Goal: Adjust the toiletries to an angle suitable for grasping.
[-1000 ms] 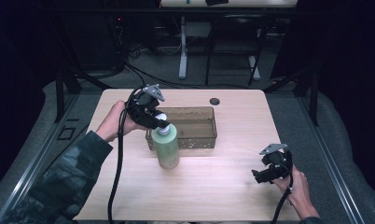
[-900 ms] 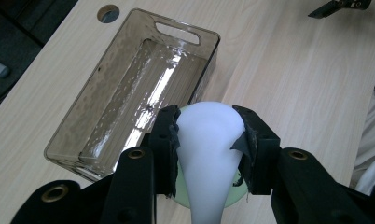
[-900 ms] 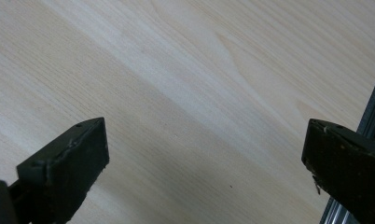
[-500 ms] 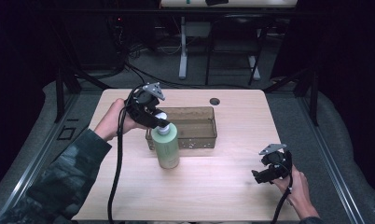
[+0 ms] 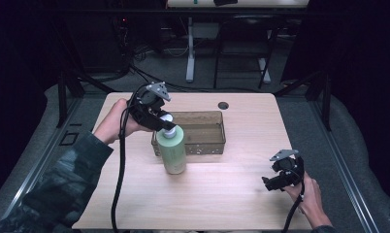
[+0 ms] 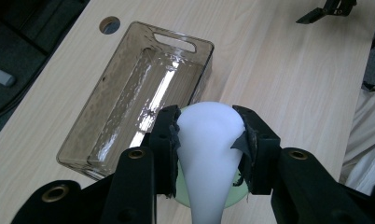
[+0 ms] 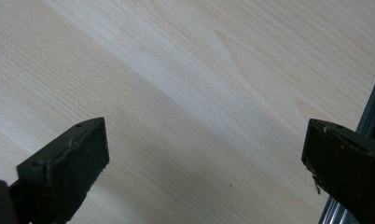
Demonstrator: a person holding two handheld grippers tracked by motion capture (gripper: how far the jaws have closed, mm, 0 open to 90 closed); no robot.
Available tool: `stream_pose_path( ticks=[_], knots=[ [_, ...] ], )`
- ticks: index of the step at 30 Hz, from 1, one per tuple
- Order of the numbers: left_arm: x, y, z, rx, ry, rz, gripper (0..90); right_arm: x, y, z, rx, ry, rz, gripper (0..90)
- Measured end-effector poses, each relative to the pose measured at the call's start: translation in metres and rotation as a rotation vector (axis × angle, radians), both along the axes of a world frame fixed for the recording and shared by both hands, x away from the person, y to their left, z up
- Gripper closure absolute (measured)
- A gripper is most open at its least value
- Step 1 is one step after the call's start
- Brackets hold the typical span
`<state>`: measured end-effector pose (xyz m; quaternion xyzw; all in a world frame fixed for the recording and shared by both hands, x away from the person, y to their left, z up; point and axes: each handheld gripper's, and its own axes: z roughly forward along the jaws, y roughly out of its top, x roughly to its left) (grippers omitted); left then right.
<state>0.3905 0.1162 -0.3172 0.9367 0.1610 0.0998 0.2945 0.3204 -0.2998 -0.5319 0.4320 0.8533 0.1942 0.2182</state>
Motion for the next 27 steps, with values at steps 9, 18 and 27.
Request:
stream_pose_path(
  ticks=[9, 18, 27],
  knots=[
    [-0.001, 0.000, 0.008, 0.005, 0.002, 0.004, 62.8, 0.000, 0.000, 0.000, -0.001, 0.000, 0.003, 0.0],
    [0.000, 0.000, 0.019, 0.000, -0.008, 0.002, 62.8, 0.000, 0.000, 0.000, -0.002, 0.002, 0.007, 0.0],
    [0.000, -0.001, 0.026, 0.012, -0.016, 0.004, 62.8, 0.000, 0.000, 0.000, 0.001, 0.003, 0.003, 0.0]
  ],
)
